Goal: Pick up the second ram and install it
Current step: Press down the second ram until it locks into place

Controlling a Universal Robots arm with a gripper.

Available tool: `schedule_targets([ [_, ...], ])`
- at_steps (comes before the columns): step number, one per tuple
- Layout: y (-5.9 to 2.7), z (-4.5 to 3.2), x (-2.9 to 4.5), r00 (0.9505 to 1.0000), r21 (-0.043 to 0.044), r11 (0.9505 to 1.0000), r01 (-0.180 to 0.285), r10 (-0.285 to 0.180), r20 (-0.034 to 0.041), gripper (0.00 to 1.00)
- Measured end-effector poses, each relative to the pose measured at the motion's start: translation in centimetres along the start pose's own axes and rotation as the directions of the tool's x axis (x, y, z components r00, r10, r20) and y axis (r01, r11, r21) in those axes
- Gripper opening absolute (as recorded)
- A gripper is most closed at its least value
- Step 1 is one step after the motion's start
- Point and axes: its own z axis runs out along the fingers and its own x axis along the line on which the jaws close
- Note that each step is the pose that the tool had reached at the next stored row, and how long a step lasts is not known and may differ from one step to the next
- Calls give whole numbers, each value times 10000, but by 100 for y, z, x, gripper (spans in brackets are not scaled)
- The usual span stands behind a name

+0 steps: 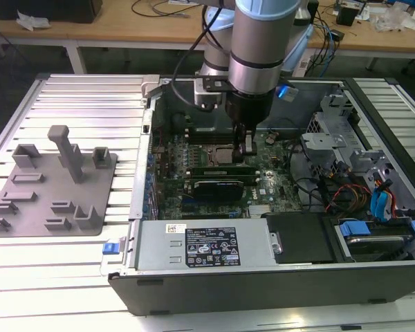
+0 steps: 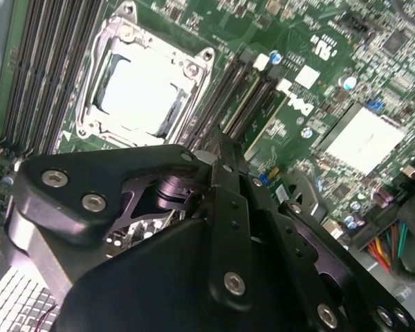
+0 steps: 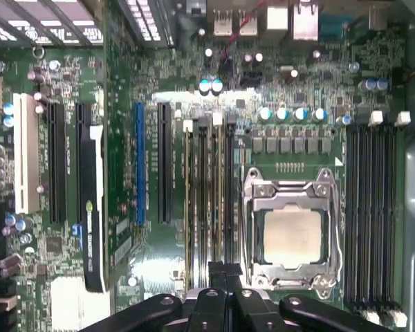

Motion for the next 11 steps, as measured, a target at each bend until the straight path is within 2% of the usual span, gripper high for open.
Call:
schedule_targets([
  [6,-173,53,-1,10000,-1,10000,-11,11,-1,8],
  [11,-198,71,-1,10000,-2,10000,-18,18,-1,8],
])
